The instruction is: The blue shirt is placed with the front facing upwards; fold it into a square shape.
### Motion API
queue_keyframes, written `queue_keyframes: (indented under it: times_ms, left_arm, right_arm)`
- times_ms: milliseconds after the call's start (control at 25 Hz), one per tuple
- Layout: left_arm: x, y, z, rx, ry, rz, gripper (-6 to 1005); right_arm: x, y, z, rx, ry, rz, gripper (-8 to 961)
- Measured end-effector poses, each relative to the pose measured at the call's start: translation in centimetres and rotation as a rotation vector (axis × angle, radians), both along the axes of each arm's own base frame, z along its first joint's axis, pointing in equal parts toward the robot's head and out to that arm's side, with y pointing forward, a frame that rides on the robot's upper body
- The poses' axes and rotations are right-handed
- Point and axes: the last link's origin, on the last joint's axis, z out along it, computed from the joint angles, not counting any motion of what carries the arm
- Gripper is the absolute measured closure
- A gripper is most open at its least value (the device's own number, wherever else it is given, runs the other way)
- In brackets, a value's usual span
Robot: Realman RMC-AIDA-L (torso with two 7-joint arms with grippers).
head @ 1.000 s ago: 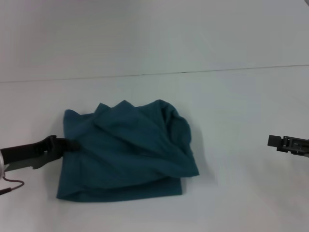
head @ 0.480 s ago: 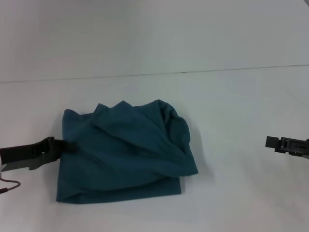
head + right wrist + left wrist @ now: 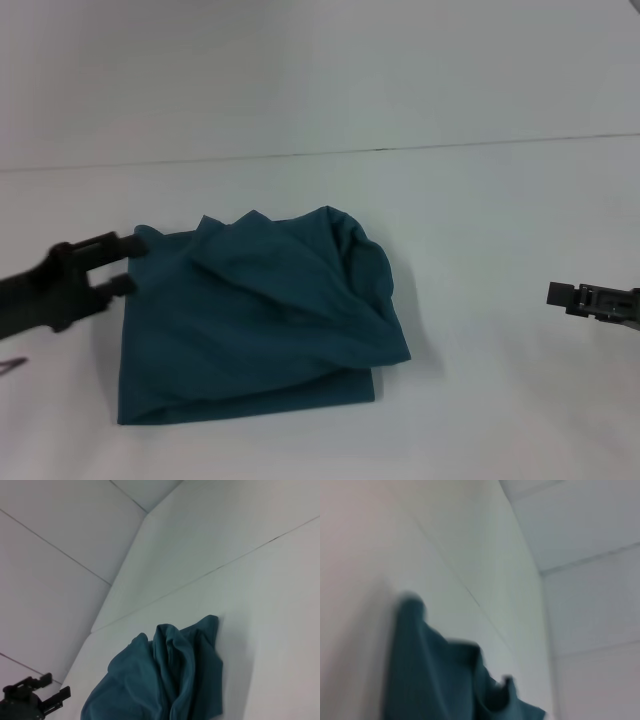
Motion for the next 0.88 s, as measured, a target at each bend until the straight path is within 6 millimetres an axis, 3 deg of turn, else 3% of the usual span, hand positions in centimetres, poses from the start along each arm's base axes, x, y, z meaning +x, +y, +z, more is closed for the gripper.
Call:
queue_keyframes:
  times_ms: [200,360,520,640,880]
  left_arm:
    - [-0.1,-0.2,-3.8,-0.043,-0.063,0.056,358]
    - [-0.4,0.0,-5.0,-0.057,-0.019,0.083,200]
    - [-0.1,0.1,-5.5,-0.078,0.001,0.064,200]
    - [0.6,0.0,-4.4,-0.075,-0.022,0.006,200]
    - [0.2,-1.2,0.5,0.017,0.013,-0.106,200]
  right_arm:
    - [-0.3,0.3,-0.2,-0.002,-0.002,0.011,70]
    - [-0.3,0.4,-0.1,-0.001,-0.005,0.015,70]
    - [-0.4,0.4,-0.1,0.000,-0.006,0.017,70]
    - [-0.5,0.5,0.0,-0.002,-0.006,0.025,71]
    - [-2.5,2.1,0.3,-0.066,-0.035,0.107,71]
